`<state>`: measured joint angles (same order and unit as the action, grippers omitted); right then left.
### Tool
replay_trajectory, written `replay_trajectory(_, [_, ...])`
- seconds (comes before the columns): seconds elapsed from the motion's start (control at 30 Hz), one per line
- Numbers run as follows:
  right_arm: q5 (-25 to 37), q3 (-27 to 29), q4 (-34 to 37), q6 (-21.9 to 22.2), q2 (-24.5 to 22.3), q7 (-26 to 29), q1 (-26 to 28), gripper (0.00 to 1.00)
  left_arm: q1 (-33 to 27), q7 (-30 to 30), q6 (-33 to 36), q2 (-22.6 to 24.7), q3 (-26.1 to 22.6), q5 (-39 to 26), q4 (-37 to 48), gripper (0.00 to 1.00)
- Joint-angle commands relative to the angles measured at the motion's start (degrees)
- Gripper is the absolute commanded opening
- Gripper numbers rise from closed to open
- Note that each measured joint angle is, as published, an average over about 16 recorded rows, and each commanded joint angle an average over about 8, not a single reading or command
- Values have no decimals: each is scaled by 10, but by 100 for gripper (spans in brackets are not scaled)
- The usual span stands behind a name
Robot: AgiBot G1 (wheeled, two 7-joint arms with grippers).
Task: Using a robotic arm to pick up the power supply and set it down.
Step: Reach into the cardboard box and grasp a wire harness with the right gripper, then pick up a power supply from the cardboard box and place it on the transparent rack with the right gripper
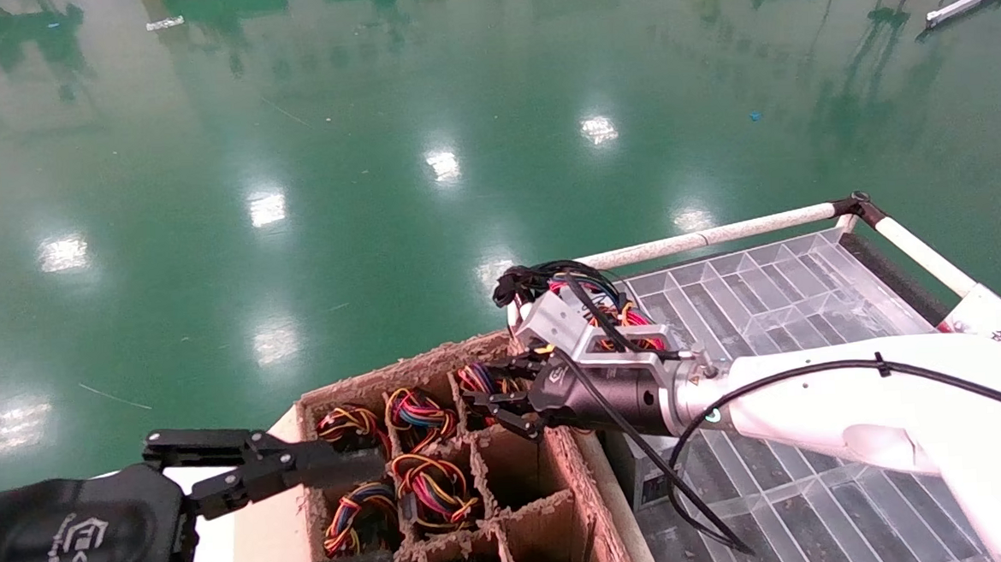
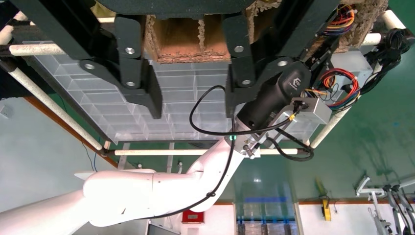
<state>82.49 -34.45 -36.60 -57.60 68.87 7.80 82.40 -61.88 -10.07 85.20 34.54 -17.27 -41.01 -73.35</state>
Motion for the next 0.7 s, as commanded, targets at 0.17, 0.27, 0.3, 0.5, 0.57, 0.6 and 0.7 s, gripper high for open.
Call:
replay_trajectory(0.17, [-1, 0, -12, -2, -5, 13, -6, 0, 0, 0, 0, 0, 0, 0, 0, 100])
replay_trajectory(0.27, [-4, 1, -20, -4, -10, 19, -8, 0, 0, 0, 0, 0, 0, 0, 0, 100])
replay_trajectory(0.3, [-5, 2, -23, -4, -11, 22, -9, 0, 0, 0, 0, 0, 0, 0, 0, 100])
replay_trajectory(0.5, [-21, 11, -44, -12, -24, 38, -16, 0, 0, 0, 0, 0, 0, 0, 0, 100])
replay_trajectory(0.57, [-29, 15, -53, -17, -30, 44, -17, 0, 0, 0, 0, 0, 0, 0, 0, 100])
replay_trajectory(0.6, [-34, 18, -58, -20, -33, 47, -18, 0, 0, 0, 0, 0, -1, 0, 0, 100])
replay_trajectory(0.7, [-49, 27, -75, -28, -44, 56, -20, 0, 0, 0, 0, 0, -1, 0, 0, 100])
